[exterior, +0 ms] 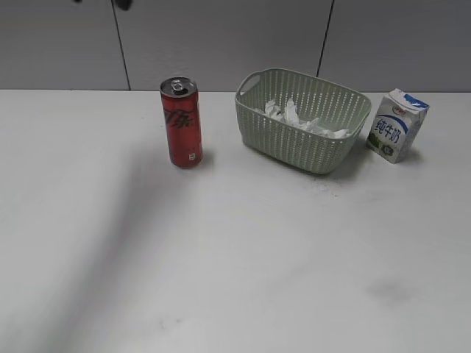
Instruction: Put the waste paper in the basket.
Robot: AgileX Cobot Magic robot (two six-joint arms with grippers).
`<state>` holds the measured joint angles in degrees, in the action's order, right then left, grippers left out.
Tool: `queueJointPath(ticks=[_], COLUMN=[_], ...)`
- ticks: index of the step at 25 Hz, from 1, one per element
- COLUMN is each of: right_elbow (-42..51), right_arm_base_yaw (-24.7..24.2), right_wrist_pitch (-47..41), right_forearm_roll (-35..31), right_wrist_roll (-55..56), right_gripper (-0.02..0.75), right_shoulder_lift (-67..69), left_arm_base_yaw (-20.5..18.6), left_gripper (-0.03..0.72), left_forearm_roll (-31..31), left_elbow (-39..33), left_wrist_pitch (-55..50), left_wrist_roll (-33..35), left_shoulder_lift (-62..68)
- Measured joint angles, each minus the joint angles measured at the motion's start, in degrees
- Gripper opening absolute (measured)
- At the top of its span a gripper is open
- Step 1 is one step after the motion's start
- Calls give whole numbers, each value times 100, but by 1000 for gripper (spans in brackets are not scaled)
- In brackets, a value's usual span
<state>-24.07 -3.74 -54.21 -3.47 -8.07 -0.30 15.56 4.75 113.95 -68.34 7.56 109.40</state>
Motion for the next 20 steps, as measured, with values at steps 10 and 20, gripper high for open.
queueJointPath(ticks=[10, 20], right_elbow=[0, 0], right_arm_base_yaw=[0, 0], right_wrist_pitch=[0, 5], right_forearm_roll=[-5, -27], right_wrist_roll=[8, 13], right_gripper=[572, 572], right_shoulder_lift=[0, 0], left_arm_base_yaw=[-1390, -1809], left_gripper=[567, 566], left_forearm_roll=[-135, -295], left_elbow=[-1599, -4241], left_wrist_pitch=[-130, 16], left_wrist_roll=[-383, -383], left_shoulder_lift=[-1423, -3982])
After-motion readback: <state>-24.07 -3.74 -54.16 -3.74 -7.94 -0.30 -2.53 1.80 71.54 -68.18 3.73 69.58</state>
